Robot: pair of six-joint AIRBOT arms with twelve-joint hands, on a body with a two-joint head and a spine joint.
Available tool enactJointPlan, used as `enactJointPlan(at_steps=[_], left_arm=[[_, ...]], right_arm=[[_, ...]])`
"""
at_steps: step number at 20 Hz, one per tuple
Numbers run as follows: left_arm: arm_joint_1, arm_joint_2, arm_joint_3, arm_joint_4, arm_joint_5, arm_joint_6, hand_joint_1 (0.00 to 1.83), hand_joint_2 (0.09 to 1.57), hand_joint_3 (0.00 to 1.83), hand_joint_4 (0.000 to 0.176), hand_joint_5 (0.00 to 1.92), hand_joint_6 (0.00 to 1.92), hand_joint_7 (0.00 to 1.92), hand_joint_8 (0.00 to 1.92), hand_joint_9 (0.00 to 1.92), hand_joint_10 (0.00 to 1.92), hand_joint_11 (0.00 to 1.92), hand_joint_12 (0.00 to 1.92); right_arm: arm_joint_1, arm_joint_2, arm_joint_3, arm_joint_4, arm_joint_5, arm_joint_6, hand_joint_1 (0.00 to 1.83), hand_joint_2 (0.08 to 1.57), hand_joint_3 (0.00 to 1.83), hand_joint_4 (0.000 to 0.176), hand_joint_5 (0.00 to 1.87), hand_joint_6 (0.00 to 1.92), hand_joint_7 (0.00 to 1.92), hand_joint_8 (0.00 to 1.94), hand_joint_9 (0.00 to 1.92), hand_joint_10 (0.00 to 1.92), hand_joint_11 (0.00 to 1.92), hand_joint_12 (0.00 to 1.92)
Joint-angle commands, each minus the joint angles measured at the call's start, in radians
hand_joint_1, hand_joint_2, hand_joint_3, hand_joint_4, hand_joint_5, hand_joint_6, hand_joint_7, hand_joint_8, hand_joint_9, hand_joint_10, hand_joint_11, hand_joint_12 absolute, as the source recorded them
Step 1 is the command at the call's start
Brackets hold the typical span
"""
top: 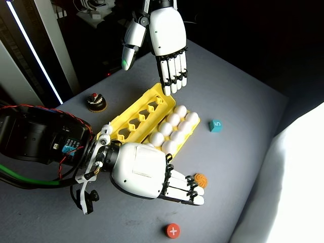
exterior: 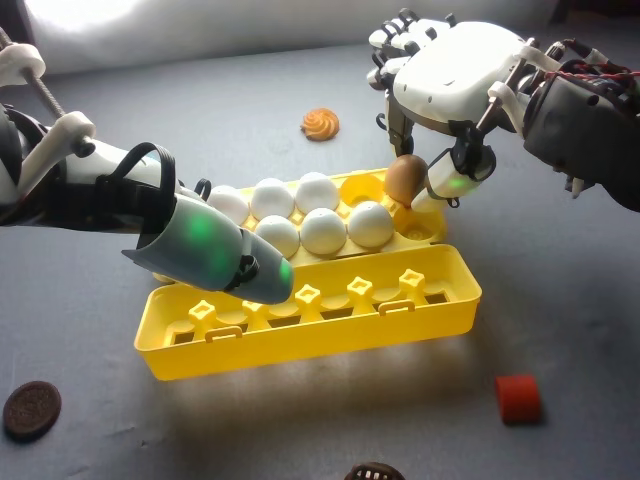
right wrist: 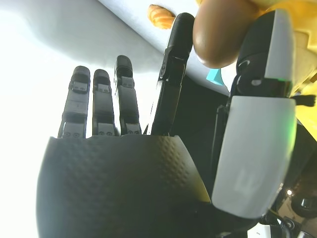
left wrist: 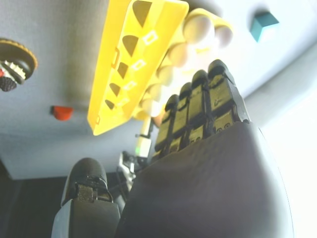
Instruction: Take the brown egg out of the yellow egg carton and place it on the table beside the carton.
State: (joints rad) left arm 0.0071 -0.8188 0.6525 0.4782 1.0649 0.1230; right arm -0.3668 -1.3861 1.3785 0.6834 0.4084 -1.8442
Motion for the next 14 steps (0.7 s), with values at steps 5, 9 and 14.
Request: enactJointPlan(at_steps=[5,9,14], left_arm=[[-0.007,0.0,0.002,0.038,-0.035,0.001,0.0,1.11,0.01,0.0,0.01,0.0,0.0,0.0,0.0,0.0,0.0,0.0],[-0.007,0.0,0.002,0.038,-0.035,0.001,0.0,1.11,0.0,0.0,0.01,0.0,0.0,0.0,0.0,0.0,0.0,0.0],[-0.007,0.0,0.002,0.038,-0.035,0.001,0.0,1.12,0.0,0.0,0.02,0.01,0.0,0.0,0.0,0.0,0.0,0.0]], right_arm=[[0.011,0.002,0.006,-0.051,0.092,0.004,1.1,0.99,0.0,0.176,1.3,0.43,0.24,0.01,0.0,0.0,0.0,0.0],[0.025,0.004,0.006,-0.053,0.092,0.005,1.09,1.0,0.0,0.176,1.24,0.54,0.21,0.01,0.0,0.0,0.0,0.0],[0.046,0.01,0.005,-0.053,0.089,0.005,1.1,1.0,0.0,0.176,1.26,0.5,0.24,0.01,0.02,0.0,0.0,0.0]])
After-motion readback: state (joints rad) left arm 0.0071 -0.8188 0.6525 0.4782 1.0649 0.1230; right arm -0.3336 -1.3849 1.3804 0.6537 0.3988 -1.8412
